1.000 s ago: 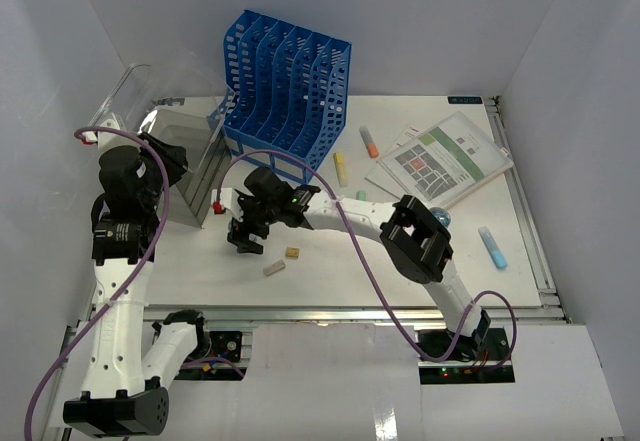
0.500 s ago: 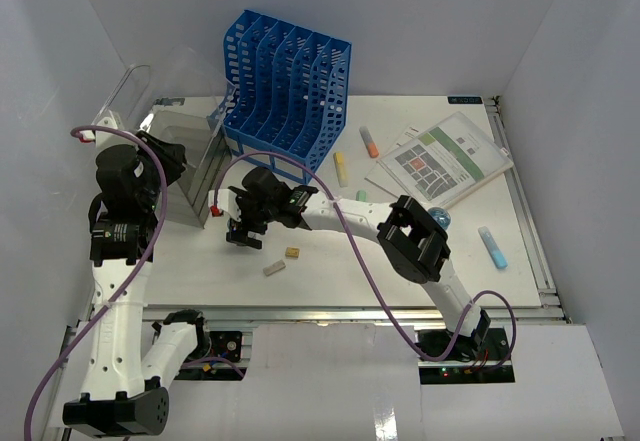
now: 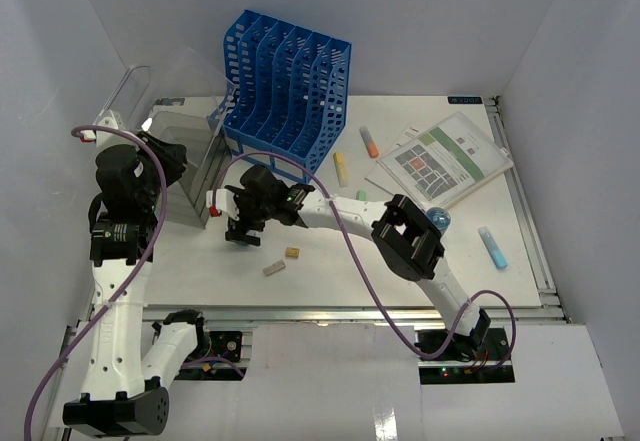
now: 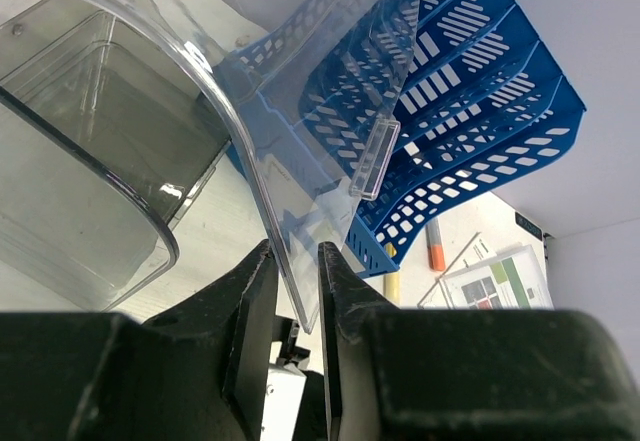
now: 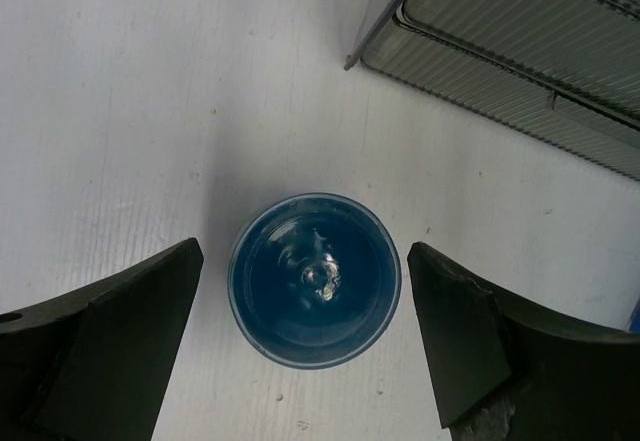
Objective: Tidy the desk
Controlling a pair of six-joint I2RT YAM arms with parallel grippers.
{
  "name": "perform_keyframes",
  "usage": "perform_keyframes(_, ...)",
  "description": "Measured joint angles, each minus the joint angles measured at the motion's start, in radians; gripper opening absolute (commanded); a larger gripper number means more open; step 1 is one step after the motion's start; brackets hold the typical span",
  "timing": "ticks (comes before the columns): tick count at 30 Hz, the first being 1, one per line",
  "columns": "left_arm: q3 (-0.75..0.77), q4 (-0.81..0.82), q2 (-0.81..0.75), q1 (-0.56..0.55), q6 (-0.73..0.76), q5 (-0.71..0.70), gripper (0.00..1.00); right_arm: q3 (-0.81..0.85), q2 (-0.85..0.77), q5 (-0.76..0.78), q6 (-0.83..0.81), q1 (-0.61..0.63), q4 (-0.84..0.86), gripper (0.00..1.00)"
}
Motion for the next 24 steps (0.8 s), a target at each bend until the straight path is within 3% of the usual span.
perform_keyframes(11, 0.000, -0.009, -0.005, 0.000, -0.001, 0.027, 0.31, 0.027, 0.071, -0.042, -0.017, -0.014, -0.004, 0.90)
perform_keyframes(16, 0.000, -0.013, -0.010, 0.000, -0.006, 0.036, 0.30, 0.026, 0.072, -0.068, -0.024, -0.015, 0.000, 0.95)
perform_keyframes(19, 0.000, -0.015, -0.016, 0.000, -0.008, 0.039, 0.30, 0.026, 0.072, -0.085, -0.027, -0.015, 0.003, 0.85)
perform_keyframes(24, 0.000, -0.018, -0.034, 0.000, -0.008, 0.040, 0.30, 0.026, 0.072, -0.111, -0.016, -0.015, 0.020, 0.59)
